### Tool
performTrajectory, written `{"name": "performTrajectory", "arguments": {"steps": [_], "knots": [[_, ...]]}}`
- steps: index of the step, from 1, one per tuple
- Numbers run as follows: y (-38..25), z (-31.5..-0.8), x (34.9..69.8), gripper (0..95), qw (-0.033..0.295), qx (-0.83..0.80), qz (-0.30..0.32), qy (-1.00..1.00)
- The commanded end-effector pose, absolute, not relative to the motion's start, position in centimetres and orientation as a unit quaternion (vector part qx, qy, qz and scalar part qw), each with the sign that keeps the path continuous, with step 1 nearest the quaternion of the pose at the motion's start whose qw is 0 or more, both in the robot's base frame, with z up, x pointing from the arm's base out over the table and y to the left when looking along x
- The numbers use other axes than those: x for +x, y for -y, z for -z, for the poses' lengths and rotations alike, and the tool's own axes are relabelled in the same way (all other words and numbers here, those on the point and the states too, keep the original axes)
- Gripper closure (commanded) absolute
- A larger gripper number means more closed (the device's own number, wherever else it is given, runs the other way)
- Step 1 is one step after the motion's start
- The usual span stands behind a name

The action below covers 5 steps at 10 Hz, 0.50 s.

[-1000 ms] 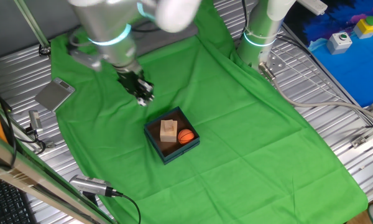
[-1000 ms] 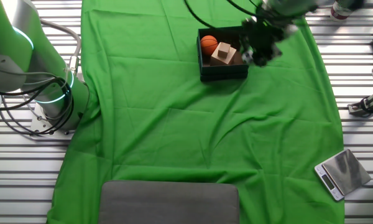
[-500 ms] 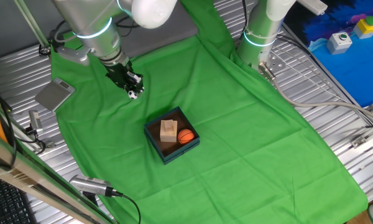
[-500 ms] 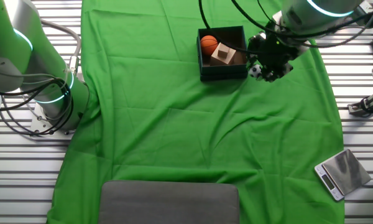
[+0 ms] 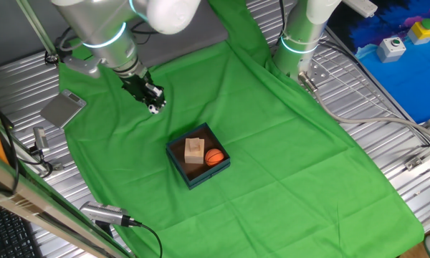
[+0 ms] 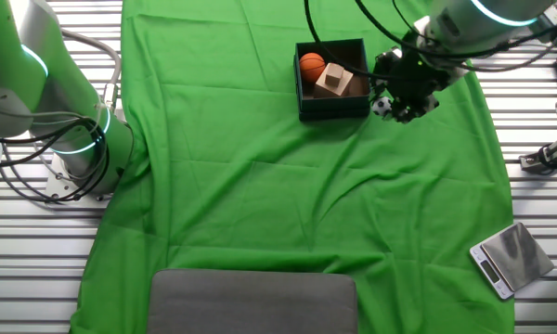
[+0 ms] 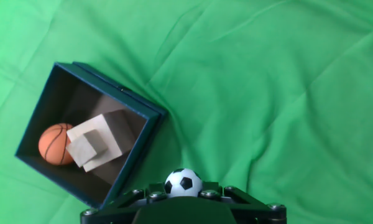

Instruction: Take everything out of the gift box

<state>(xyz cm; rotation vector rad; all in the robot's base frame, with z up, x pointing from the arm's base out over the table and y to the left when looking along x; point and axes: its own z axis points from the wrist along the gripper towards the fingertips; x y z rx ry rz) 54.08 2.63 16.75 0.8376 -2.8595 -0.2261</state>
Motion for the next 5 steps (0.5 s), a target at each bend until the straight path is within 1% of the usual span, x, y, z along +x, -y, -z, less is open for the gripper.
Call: {"name": "performTrajectory", "arguments": {"steps": [1, 3, 5], "knots": [[-2.6, -16.8, 53.8, 95.0, 0.073, 0.253, 0.069, 0.962], [-2.5, -16.8, 53.8, 95.0, 0.072, 0.261, 0.069, 0.960], [-1.1, -16.6, 54.0, 95.0, 0.071, 0.283, 0.070, 0.954]]}}
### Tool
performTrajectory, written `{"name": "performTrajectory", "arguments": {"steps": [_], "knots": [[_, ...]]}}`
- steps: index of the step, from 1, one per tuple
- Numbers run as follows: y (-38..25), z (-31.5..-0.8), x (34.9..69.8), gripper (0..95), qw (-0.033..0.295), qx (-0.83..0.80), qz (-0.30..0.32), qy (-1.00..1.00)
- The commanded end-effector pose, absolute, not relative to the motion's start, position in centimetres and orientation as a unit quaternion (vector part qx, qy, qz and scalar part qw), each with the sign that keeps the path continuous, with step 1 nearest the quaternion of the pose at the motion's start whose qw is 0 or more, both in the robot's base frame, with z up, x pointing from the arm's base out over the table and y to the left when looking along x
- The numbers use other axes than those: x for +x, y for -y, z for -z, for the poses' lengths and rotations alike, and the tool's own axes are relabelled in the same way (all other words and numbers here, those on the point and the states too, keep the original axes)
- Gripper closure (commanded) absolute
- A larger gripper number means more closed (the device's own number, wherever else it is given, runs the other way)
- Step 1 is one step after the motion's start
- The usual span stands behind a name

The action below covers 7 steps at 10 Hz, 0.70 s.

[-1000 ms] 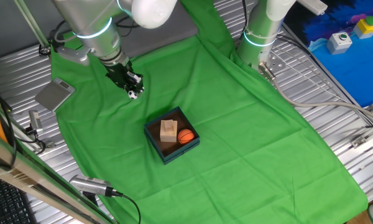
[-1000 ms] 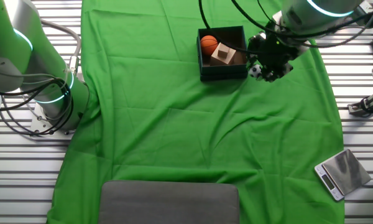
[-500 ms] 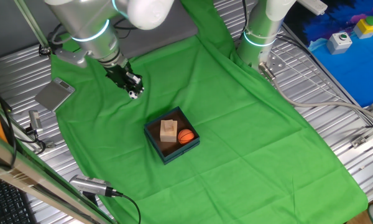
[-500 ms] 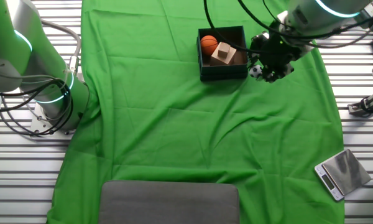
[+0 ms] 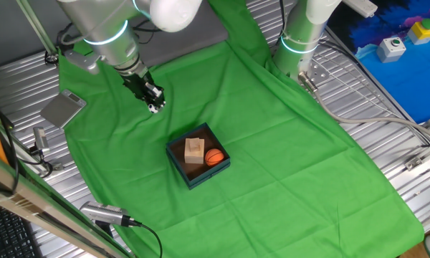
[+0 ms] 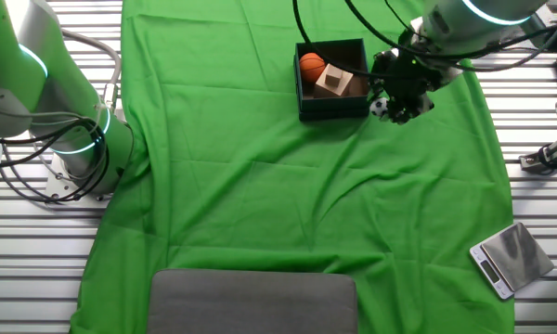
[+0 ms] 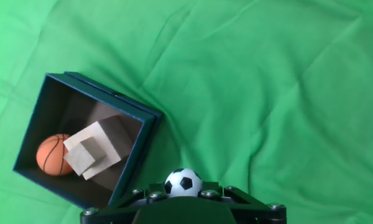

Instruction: Take everything out of the gift box

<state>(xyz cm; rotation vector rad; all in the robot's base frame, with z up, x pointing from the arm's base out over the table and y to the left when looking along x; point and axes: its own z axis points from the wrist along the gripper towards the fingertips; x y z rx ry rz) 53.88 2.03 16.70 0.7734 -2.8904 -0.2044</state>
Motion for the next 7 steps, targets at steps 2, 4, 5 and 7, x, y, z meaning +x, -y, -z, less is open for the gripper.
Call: {"name": "performTrajectory", "arguments": {"steps": [2, 4, 5, 7], "knots": [[2.2, -15.5, 55.1, 95.0, 0.069, 0.310, 0.070, 0.946], [5.0, -15.1, 56.1, 95.0, 0.068, 0.334, 0.071, 0.937], [5.9, -15.0, 56.5, 95.0, 0.068, 0.341, 0.071, 0.935], [8.0, -14.8, 57.2, 95.0, 0.066, 0.369, 0.074, 0.924]]}}
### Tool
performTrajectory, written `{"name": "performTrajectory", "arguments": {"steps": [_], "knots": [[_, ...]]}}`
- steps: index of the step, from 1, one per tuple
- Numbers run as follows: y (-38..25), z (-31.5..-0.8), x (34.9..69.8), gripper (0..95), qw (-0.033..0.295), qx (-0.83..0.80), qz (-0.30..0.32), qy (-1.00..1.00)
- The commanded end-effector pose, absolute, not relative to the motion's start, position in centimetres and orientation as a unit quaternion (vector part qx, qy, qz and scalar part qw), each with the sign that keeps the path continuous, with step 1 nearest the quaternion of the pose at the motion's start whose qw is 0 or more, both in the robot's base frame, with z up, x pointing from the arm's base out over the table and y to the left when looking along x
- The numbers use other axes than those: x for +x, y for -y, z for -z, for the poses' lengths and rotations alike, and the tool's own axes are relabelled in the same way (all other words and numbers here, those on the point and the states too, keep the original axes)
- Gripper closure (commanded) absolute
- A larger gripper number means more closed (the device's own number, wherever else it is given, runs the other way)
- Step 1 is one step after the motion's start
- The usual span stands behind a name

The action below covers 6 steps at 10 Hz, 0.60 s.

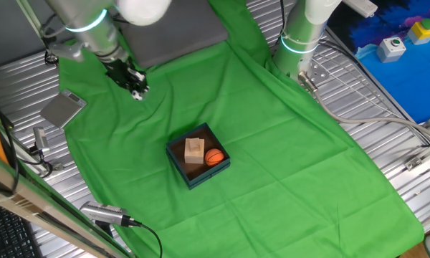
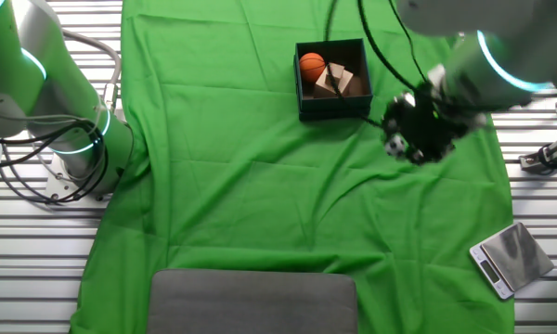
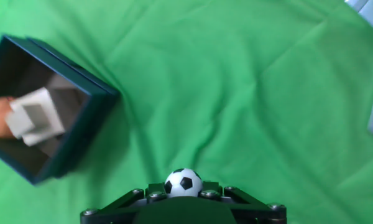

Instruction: Take everything out of the gift box

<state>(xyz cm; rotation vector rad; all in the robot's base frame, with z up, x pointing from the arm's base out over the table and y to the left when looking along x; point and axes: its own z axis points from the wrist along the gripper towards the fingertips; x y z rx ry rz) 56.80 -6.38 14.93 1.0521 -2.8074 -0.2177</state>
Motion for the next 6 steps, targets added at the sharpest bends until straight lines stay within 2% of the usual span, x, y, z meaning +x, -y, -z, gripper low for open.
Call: {"name": "performTrajectory", "arguments": {"steps": [1, 4, 5, 6], "knots": [[8.32, -14.88, 57.18, 95.0, 0.066, 0.373, 0.073, 0.923], [8.57, -14.99, 56.97, 95.0, 0.071, 0.366, 0.064, 0.926], [8.57, -14.99, 56.97, 95.0, 0.086, 0.339, 0.084, 0.933], [8.57, -14.99, 56.97, 95.0, 0.083, 0.329, 0.099, 0.936]]}}
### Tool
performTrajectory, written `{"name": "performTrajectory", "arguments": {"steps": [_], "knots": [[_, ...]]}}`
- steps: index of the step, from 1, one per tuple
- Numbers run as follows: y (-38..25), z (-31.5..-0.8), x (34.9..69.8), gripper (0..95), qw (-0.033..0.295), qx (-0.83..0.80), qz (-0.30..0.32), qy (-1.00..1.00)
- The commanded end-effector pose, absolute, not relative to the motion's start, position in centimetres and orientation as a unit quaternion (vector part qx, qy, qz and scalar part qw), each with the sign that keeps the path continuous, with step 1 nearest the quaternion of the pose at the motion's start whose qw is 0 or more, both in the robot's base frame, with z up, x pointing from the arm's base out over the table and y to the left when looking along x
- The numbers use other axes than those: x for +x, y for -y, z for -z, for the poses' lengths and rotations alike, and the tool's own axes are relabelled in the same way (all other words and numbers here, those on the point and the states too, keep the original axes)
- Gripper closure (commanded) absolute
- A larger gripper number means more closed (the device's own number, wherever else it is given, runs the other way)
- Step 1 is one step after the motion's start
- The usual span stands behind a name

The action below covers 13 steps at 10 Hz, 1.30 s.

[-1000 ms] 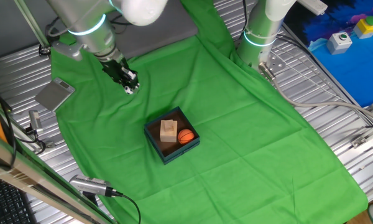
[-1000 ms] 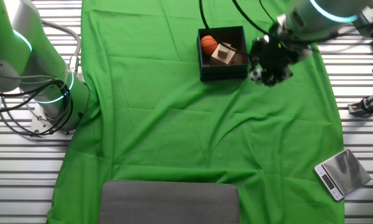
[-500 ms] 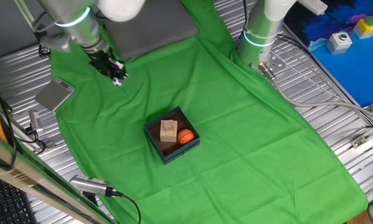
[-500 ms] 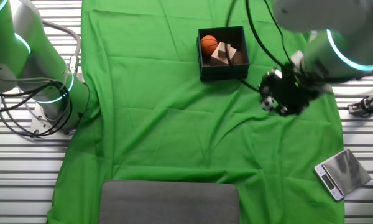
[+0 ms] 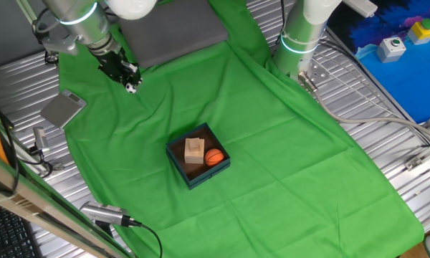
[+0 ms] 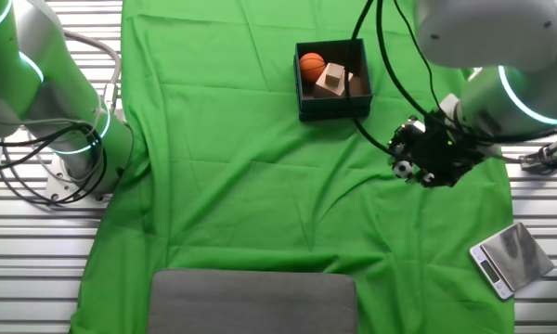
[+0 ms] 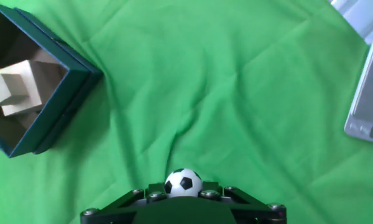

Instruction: Take everything out of the gift box

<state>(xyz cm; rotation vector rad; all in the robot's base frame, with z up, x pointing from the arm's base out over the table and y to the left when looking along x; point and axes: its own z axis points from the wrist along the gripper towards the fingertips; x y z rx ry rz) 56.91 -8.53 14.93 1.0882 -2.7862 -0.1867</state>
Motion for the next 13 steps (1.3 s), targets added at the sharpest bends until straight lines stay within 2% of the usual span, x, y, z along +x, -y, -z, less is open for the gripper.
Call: {"name": "performTrajectory", "arguments": {"steps": [1, 6, 13], "knots": [[8.6, -15.0, 57.0, 95.0, 0.080, 0.308, 0.096, 0.943], [8.6, -15.0, 57.1, 95.0, 0.083, 0.263, 0.061, 0.959], [11.3, -12.1, 58.7, 95.0, 0.053, 0.285, 0.055, 0.955]]}}
